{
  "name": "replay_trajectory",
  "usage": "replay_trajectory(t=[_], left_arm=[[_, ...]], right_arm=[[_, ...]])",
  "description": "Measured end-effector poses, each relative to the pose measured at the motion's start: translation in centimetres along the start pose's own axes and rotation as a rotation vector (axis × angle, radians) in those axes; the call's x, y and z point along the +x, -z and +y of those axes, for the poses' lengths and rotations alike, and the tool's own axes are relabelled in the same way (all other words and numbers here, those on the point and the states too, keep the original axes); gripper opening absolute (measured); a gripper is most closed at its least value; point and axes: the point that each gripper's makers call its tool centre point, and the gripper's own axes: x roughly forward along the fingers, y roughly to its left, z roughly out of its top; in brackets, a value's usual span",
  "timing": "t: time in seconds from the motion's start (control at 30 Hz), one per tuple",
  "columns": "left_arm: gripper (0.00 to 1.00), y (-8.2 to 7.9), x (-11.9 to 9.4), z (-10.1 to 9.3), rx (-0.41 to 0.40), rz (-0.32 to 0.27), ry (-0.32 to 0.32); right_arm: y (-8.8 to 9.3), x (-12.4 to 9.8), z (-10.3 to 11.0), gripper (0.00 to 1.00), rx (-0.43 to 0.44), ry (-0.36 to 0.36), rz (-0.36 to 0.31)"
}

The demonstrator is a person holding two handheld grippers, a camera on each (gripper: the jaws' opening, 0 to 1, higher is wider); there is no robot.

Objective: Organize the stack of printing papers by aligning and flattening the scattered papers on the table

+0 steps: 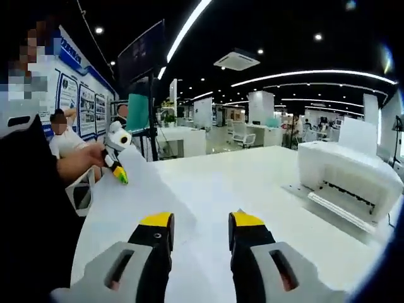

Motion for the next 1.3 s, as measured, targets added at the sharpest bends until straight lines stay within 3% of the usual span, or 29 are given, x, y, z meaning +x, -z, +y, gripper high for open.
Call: replay_trajectory(t=[0.4,0.87,1.13,1.3], left_arm=[[0.07,1.8,0.1,1.0,-0.036,0.047,0.012],[0.07,2.0,0.8,1.6,-0.016,0.055,-0.011],[0.07,2.3,1.0,1.6,-0.025,0.062,-0.019],[0.07,2.3,1.1,1.4,-0.022,0.067,-0.020]], right_arm=[[0.8,1.8,-2.3,0.41,-0.006,0.026,0.054],[2.2,4.9,-5.3,0.61,-0.036,0.072,0.133],[2.0,6.4,-6.7,0.67,-0.018,0.091,0.113],[3.6,7.6,-8.5,0.70,0.008,0.118,0.147]])
